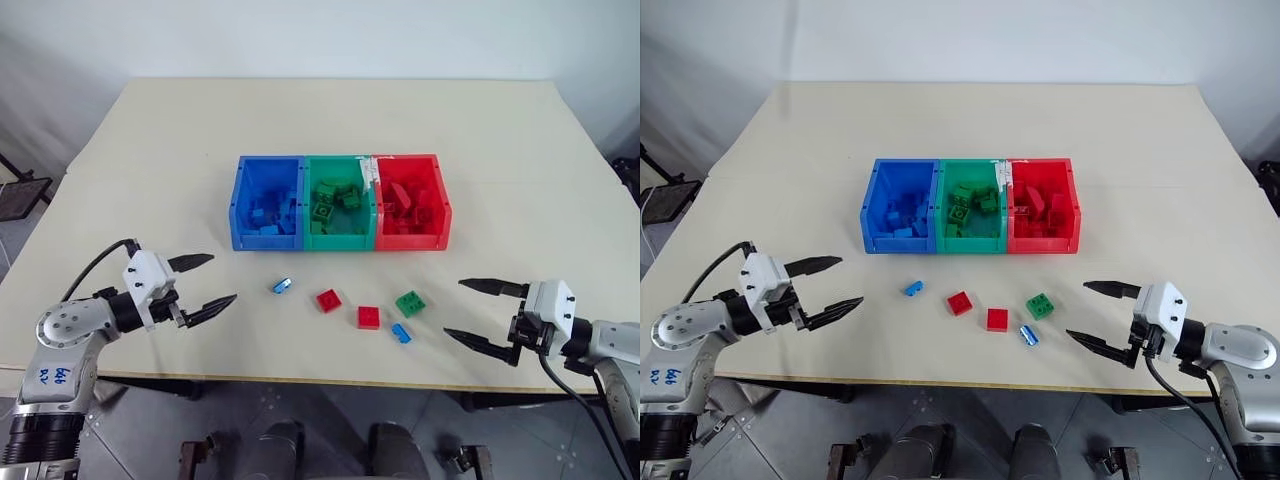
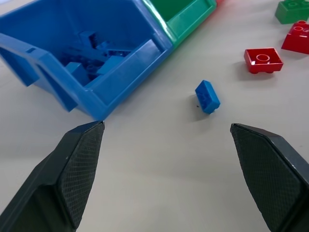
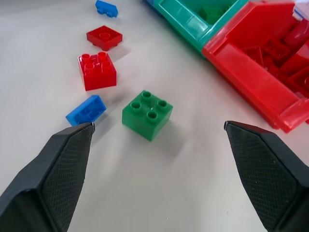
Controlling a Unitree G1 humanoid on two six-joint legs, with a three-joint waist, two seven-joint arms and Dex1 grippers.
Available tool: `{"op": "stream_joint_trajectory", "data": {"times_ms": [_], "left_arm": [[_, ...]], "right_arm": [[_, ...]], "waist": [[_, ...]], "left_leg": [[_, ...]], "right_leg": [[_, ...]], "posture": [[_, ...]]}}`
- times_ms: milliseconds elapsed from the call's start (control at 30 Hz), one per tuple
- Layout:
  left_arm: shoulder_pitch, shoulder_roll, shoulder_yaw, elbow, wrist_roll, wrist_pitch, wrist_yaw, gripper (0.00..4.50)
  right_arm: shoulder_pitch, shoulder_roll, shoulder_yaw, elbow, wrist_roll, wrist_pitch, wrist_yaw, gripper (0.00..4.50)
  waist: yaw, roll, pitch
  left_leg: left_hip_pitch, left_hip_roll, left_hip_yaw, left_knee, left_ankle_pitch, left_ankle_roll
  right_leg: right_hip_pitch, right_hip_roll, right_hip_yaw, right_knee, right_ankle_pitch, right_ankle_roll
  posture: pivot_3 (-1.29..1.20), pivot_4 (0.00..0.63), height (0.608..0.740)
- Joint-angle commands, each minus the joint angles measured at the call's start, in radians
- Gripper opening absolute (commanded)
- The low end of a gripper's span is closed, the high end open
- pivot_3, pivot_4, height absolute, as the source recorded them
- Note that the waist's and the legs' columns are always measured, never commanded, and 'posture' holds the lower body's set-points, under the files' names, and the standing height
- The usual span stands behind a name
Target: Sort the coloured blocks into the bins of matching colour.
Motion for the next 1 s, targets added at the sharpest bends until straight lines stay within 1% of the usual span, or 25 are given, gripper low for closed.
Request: {"op": "stream_joint_trajectory", "data": {"times_ms": [33,100,200,300,367,500,633,667,800,933,1000], "left_arm": [[-0.015,0.004,0.0,0.0,0.003,-0.012,-0.007,4.42],[-0.028,0.008,-0.036,-0.017,-0.003,0.014,-0.041,4.42],[-0.058,-0.012,-0.075,-0.065,-0.041,0.065,-0.061,4.42],[-0.091,-0.036,-0.151,-0.114,-0.025,0.076,-0.082,4.42],[-0.11,-0.051,-0.206,-0.148,-0.011,0.087,-0.092,4.42],[-0.113,-0.043,-0.293,-0.187,0.026,0.061,-0.147,4.42],[-0.123,-0.072,-0.295,-0.183,0.009,0.08,-0.125,4.42],[-0.117,-0.07,-0.288,-0.174,0.016,0.072,-0.122,4.42],[-0.073,-0.055,-0.238,-0.154,0.013,0.066,-0.108,4.42],[-0.02,-0.035,-0.184,-0.146,0.002,0.063,-0.103,4.42],[-0.002,-0.029,-0.166,-0.145,-0.003,0.064,-0.102,4.42]], "right_arm": [[-0.009,0.002,-0.021,-0.033,0.013,-0.018,-0.015,4.5],[0.004,-0.007,-0.051,-0.017,0.01,-0.031,-0.022,4.5],[0.024,-0.034,-0.107,0.036,0.004,-0.053,-0.027,4.5],[0.06,-0.066,-0.16,0.099,-0.004,-0.088,0.002,4.5],[0.082,-0.087,-0.174,0.138,-0.017,-0.117,0.026,4.5],[0.086,-0.112,-0.161,0.197,-0.034,-0.149,0.064,4.5],[0.023,-0.116,-0.09,0.22,-0.054,-0.146,0.101,4.5],[-0.014,-0.112,-0.059,0.221,-0.06,-0.137,0.11,4.5],[-0.168,-0.094,0.074,0.233,-0.08,-0.081,0.158,4.5],[-0.34,-0.067,0.224,0.319,-0.161,-0.108,0.226,4.5],[-0.407,-0.051,0.277,0.369,-0.195,-0.128,0.253,4.5]], "waist": [[0.001,0.0,0.0],[0.002,0.0,0.0],[0.008,0.0,0.0],[0.022,0.0,0.0],[0.024,0.0,0.0],[0.019,0.0,0.0],[0.004,0.0,0.0],[0.001,0.0,0.001],[-0.008,0.001,0.001],[-0.003,0.001,0.001],[0.002,0.001,0.001]], "left_leg": [[0.0,0.0,0.0,0.0,0.0,0.0],[0.0,0.0,0.0,0.0,0.0,0.0],[0.0,0.0,0.0,0.0,0.0,0.001],[0.0,0.0,0.0,0.001,-0.001,0.001],[0.0,0.0,0.002,0.001,-0.001,0.001],[0.0,0.0,0.005,0.001,-0.002,0.0],[0.001,0.008,0.008,0.001,-0.004,-0.002],[0.001,0.012,0.008,0.001,-0.004,-0.002],[0.002,0.015,0.016,0.001,-0.004,-0.003],[0.002,0.015,0.016,0.001,-0.005,-0.003],[0.002,0.015,0.016,0.001,-0.005,-0.003]], "right_leg": [[0.0,0.0,0.0,0.0,0.0,0.0],[0.0,0.0,0.0,0.0,0.0,0.0],[0.0,0.0,0.001,0.0,0.0,0.0],[0.0,-0.001,0.001,0.0,0.0,0.0],[0.0,0.0,0.001,-0.001,0.0,0.0],[0.0,0.003,0.003,-0.003,0.0,0.0],[0.0,0.009,0.006,-0.004,0.0,-0.001],[0.0,0.01,0.006,-0.004,0.0,-0.001],[0.0,0.011,0.007,-0.004,0.001,-0.002],[-0.001,0.012,0.008,-0.005,0.001,-0.003],[-0.002,0.012,0.009,-0.005,0.001,-0.003]], "posture": [[0.0,0.15,0.74],[0.0,0.15,0.74],[0.0,0.15,0.74],[0.0,0.15,0.74],[0.0,0.15,0.74],[0.0,0.15,0.74],[0.0,0.15,0.74],[0.0,0.15,0.74],[0.0,0.15,0.74],[0.0,0.15,0.74],[0.0,0.15,0.74]]}}
